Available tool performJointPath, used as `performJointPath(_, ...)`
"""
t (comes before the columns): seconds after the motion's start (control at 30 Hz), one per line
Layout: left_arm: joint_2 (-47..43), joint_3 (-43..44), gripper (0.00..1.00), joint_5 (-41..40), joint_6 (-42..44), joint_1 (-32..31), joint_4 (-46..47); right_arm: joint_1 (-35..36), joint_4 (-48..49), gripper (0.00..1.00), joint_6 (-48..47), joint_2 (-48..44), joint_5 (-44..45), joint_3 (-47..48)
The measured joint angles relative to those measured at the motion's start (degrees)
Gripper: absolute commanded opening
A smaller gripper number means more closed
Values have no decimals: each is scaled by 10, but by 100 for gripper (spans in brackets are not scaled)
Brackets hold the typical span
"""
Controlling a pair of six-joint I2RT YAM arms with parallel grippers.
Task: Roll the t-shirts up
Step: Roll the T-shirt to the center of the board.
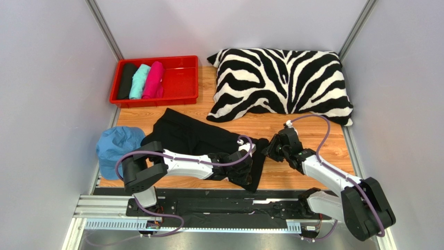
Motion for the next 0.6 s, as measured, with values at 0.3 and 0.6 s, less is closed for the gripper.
performJointPath(0.3,-13,0,6,0,15,-1,-3,45,-103,19,20,87,77,88)
performJointPath(0.6,-27,10,11,-10,30,-11,-26,71,-182,15,36,135,121,153)
